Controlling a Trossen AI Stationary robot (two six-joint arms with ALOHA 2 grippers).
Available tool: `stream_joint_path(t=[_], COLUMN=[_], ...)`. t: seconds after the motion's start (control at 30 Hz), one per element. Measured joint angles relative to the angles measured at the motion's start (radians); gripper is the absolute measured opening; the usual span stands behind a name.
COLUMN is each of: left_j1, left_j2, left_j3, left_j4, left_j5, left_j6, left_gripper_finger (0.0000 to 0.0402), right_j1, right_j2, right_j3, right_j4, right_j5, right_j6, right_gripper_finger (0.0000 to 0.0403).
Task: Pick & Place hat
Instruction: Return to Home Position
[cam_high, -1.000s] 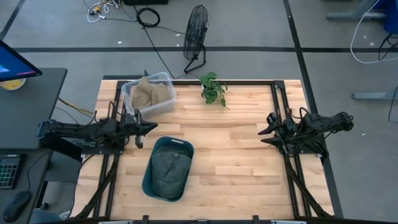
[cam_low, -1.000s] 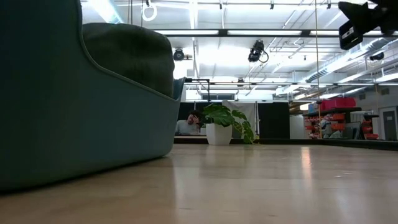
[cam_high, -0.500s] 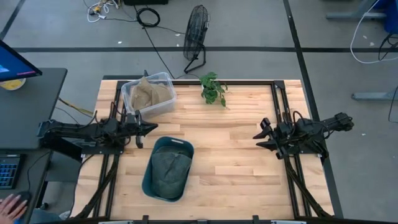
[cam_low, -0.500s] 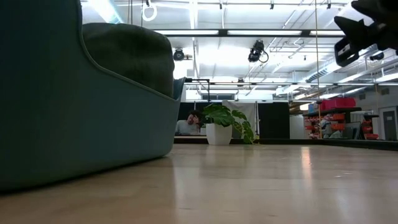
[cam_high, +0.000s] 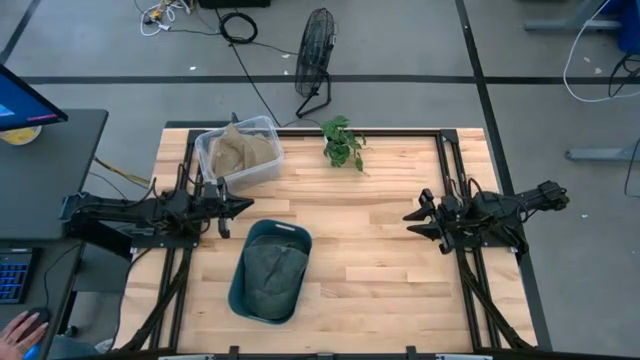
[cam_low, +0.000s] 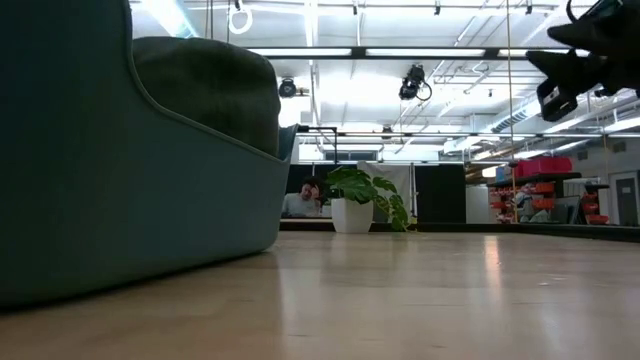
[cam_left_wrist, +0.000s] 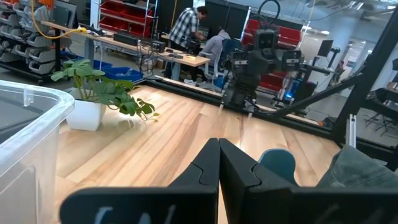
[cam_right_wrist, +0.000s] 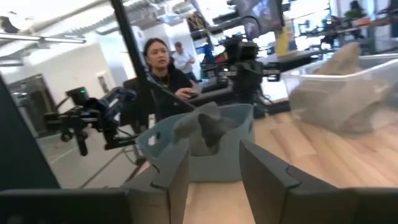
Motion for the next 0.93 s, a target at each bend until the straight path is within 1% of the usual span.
stream_joint_path(t=[0.1,0.23,0.5,0.7,0.93], left_j1=[0.0,0.0,0.0,0.0,0.0], left_j2=[0.0,0.0,0.0,0.0,0.0], left_j3=[0.0,0.0,0.0,0.0,0.0], left_j4=[0.0,0.0,0.0,0.0,0.0], left_j5=[0.0,0.0,0.0,0.0,0.0], left_j6=[0.0,0.0,0.0,0.0,0.0], left_gripper_finger=[0.0003,0.0003,0.0003,0.0003,0.0003], right_j1=[0.0,0.0,0.0,0.0,0.0], right_j2=[0.0,0.0,0.0,0.0,0.0], right_j3=[0.0,0.0,0.0,0.0,0.0], right_j4=[-0.017,-0.053,-0.066,-0.066,-0.066], right_j5=[0.044,0.05,-0.024,-0.03,-0.029], right_j6=[-0.003,-0.002,-0.009,-0.071,-0.084], right_gripper_finger=[0.0141,0.0141,0.0141,0.0141,0.0141])
